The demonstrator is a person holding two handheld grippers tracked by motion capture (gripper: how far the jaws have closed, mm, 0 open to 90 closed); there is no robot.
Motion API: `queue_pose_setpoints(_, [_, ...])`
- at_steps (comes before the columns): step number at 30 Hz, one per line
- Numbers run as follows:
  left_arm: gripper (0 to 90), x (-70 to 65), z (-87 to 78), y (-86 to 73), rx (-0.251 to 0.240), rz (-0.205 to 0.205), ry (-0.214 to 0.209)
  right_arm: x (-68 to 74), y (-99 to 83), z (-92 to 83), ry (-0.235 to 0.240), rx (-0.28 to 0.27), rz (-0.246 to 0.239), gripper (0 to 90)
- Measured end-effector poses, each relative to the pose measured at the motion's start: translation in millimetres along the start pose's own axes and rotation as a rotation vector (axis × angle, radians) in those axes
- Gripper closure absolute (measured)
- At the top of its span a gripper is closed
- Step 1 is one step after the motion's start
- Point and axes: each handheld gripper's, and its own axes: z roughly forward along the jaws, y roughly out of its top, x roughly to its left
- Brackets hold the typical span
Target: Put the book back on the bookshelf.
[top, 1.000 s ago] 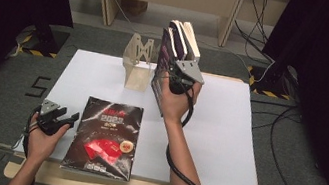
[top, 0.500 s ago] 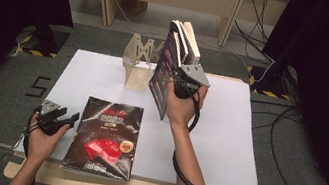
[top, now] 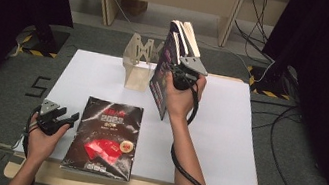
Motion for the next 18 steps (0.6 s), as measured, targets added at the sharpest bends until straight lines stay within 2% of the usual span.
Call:
queue_pose_setpoints(5, [40.8, -0.2, 0.1, 0.0, 0.000, 0.004, 0.000, 1.4, 0.2, 4.1, -0.006, 0.027, 0.015, 76.4])
queue_pose_setpoints(13, [40.8, -0.2, 0.3, 0.0, 0.001, 0.004, 0.000, 5.3, 4.8, 6.9, -0.031, 0.078, -0.022, 82.9])
queue_pose_setpoints(18, [40.9, -0.6, 0.2, 0.1, 0.004, 0.008, 0.003, 6.6, 5.5, 7.0, 0.000, 0.081, 0.024, 84.3])
